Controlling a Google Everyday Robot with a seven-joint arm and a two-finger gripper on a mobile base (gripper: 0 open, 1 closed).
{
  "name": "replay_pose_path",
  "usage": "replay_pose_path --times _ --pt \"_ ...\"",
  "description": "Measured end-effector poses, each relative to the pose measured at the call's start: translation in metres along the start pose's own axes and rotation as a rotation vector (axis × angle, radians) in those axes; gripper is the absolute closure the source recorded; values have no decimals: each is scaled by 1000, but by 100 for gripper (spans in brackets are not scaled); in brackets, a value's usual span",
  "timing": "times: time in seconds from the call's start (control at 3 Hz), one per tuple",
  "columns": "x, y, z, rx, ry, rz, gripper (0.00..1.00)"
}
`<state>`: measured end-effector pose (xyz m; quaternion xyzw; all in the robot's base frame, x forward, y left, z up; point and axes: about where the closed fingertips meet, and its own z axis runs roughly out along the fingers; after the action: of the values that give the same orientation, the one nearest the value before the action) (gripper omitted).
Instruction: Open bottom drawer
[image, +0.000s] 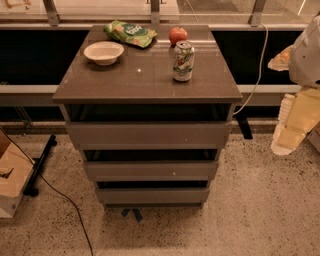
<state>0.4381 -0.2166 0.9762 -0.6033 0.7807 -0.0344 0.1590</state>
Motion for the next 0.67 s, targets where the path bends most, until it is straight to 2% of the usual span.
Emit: replay_pose_path --times 0.33,0.67 --pt "0 0 0 0 0 0 0" --pt "-7 6 22 22 -35 -20 0"
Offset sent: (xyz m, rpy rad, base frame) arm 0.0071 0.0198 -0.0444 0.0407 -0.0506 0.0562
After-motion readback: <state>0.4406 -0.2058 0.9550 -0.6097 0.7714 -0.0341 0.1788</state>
